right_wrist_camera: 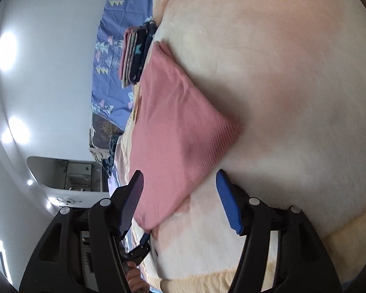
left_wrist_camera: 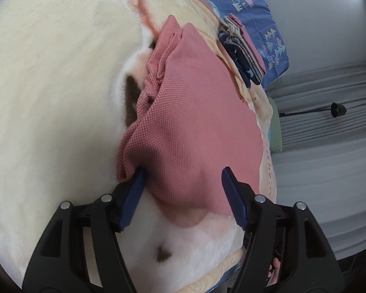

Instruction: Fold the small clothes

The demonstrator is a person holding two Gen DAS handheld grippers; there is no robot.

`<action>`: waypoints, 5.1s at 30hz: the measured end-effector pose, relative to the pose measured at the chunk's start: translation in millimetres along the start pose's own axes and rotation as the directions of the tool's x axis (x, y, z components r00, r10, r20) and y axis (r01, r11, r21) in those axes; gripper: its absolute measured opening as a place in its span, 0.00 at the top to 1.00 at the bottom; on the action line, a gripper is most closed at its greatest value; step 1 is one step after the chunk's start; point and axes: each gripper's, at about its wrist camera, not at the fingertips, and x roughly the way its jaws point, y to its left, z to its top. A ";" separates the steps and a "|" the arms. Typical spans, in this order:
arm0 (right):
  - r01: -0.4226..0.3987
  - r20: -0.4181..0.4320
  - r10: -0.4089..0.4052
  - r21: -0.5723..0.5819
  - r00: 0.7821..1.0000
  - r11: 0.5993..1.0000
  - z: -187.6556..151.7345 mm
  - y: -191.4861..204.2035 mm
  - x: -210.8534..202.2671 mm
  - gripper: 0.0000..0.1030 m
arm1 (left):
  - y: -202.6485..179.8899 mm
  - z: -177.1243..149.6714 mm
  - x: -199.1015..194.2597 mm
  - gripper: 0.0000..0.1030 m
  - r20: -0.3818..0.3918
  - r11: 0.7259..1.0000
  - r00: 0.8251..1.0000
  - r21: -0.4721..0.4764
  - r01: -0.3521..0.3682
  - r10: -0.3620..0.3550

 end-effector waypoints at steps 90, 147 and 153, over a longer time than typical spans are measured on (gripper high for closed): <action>-0.178 0.084 0.179 -0.019 0.980 0.984 -55.7 -12.6 -43.1 0.97 | 19.9 -93.6 -58.0 0.96 0.254 0.961 0.941 -0.106 0.256 -0.222; -0.059 0.283 0.063 -0.023 0.957 0.998 -89.3 -40.6 -81.3 0.86 | -73.4 -105.9 50.7 0.66 -0.058 0.977 0.992 0.177 0.117 -0.109; -0.042 0.325 0.066 -0.080 0.943 0.996 -92.8 -27.1 -83.0 0.96 | -62.2 -104.2 59.6 0.66 -0.084 0.981 0.990 0.151 0.121 -0.109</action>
